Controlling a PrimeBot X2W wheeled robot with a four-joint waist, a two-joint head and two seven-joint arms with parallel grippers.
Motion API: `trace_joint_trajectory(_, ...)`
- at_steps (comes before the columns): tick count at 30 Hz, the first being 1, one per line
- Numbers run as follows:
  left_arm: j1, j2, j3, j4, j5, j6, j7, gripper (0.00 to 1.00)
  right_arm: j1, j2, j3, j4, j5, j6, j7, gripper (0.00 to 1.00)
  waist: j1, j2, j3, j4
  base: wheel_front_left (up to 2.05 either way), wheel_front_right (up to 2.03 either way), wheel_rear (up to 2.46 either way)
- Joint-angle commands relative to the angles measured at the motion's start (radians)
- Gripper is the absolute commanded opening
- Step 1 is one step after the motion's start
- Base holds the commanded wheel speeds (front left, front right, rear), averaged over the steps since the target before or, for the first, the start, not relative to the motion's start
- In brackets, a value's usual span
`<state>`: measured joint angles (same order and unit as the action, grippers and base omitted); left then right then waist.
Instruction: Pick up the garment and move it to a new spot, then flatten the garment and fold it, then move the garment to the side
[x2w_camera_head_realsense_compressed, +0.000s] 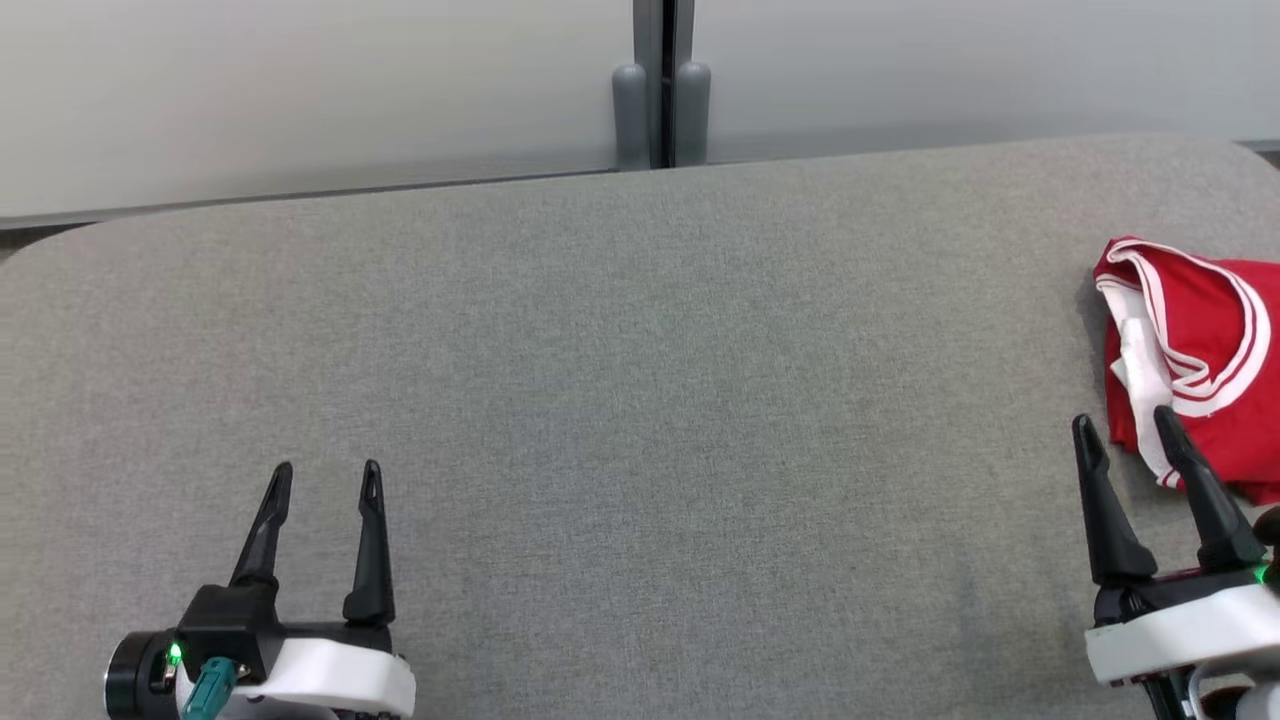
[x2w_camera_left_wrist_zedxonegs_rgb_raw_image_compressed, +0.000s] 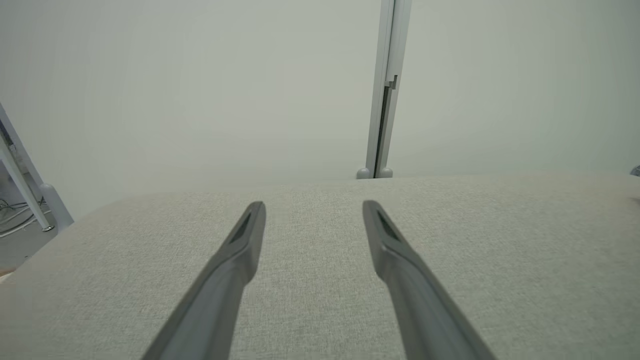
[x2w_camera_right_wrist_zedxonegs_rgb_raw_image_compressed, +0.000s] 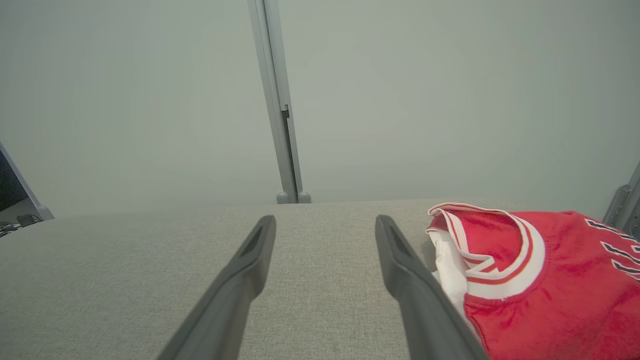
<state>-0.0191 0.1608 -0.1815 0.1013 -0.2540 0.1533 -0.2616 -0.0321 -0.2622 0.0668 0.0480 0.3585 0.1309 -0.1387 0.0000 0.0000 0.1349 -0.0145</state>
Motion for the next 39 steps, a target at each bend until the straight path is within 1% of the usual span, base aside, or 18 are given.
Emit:
trace_joint_trajectory(1,0.014,0.008,0.004,0.0,-0.004,-0.001,-0.003,1.0,0.02,0.004,-0.002,-0.009,-0.008,0.0,0.007,1.0,0.0,0.0,-0.043,0.015,0.0,0.0,0.0)
trace_joint_trajectory(9,0.101,0.031,-0.002,0.009,-0.009,-0.003,0.003,1.0,0.118,0.024,-0.014,-0.059,-0.042,0.0,0.071,1.0,0.0,0.0,-0.138,0.016,0.0,0.0,0.0)
trace_joint_trajectory(15,0.138,0.041,-0.002,0.004,-0.016,0.001,0.01,1.0,0.165,0.038,-0.032,-0.095,-0.058,0.0,0.104,1.0,0.0,0.0,-0.171,0.017,0.0,0.0,0.0)
trace_joint_trajectory(27,0.151,0.06,-0.015,0.013,-0.018,-0.002,0.034,1.0,0.193,0.058,-0.056,-0.133,-0.087,0.0,0.15,1.0,0.0,0.0,-0.191,0.012,0.0,0.0,0.0)
trace_joint_trajectory(39,0.124,0.059,-0.026,0.033,-0.026,0.005,0.037,1.0,0.193,0.061,-0.06,-0.13,-0.078,0.0,0.163,1.0,0.0,0.0,-0.194,0.011,0.0,0.0,0.0)
